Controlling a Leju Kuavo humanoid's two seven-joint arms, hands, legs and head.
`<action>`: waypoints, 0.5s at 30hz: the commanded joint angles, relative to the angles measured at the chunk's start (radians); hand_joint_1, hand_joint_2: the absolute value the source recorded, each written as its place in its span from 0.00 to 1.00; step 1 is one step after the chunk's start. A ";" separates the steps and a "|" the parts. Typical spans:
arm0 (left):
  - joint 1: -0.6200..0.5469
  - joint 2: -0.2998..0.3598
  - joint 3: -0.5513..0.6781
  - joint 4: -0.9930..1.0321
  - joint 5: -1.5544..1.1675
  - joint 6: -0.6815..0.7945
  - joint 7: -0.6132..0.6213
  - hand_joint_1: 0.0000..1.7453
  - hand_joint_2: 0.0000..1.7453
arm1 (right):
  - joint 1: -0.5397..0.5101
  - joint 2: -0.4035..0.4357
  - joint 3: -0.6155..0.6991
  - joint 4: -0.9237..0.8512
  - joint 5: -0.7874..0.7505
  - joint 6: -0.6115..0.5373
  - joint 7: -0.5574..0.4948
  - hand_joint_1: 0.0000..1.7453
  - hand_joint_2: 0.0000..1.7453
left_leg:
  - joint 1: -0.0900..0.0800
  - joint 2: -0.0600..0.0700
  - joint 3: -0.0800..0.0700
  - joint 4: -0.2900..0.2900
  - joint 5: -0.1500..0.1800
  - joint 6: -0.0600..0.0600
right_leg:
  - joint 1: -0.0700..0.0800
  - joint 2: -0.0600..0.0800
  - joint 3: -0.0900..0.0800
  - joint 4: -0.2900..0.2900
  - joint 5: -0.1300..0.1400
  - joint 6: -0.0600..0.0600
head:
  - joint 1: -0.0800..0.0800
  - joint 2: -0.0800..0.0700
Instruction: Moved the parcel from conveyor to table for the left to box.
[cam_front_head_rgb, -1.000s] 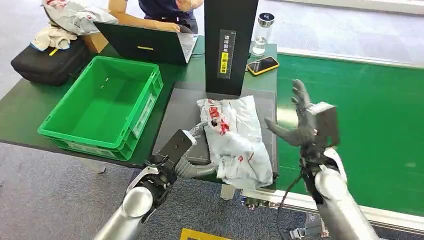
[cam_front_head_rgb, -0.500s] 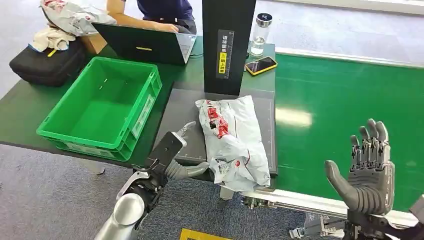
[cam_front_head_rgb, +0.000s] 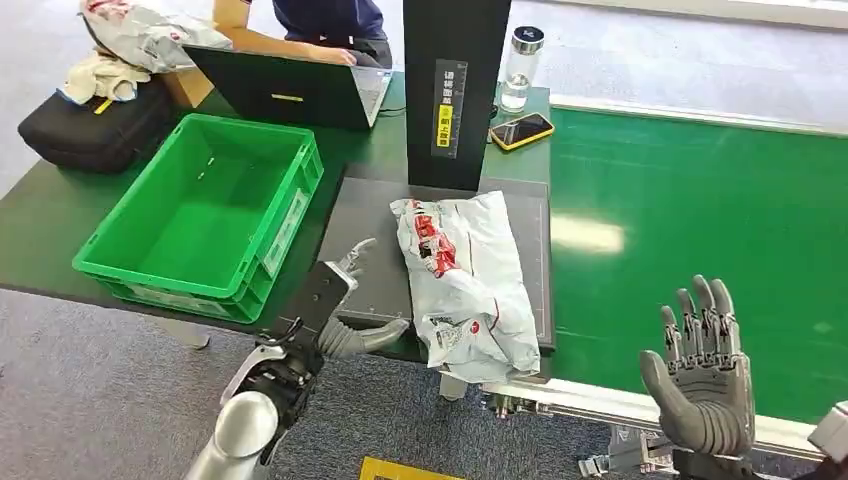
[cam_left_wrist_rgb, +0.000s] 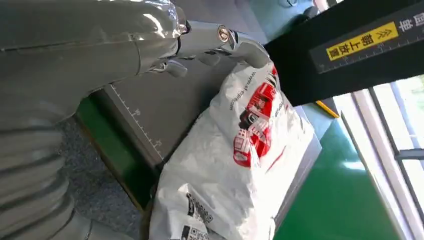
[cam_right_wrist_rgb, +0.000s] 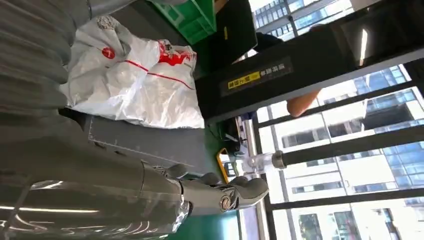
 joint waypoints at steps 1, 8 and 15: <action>-0.057 0.004 0.008 0.025 -0.031 -0.001 -0.005 0.00 1.00 | -0.029 0.081 -0.085 0.058 -0.022 0.029 -0.005 0.00 1.00 | 0.001 0.000 0.002 -0.001 0.000 -0.001 | 0.001 0.000 0.003 -0.001 0.000 -0.002 | 0.000 0.000; -0.187 -0.006 -0.042 0.090 -0.093 0.012 0.012 0.00 1.00 | -0.066 0.069 -0.073 0.127 -0.055 0.068 0.003 0.00 1.00 | 0.001 0.000 0.003 -0.001 0.001 -0.001 | 0.001 0.000 0.004 -0.002 0.001 -0.002 | 0.000 0.000; -0.313 -0.037 -0.129 0.176 -0.201 0.027 0.048 0.00 1.00 | -0.105 0.039 -0.035 0.173 -0.059 0.078 0.000 0.00 1.00 | 0.001 0.000 0.003 -0.001 0.001 -0.001 | 0.001 0.000 0.004 -0.002 0.001 -0.001 | 0.000 0.000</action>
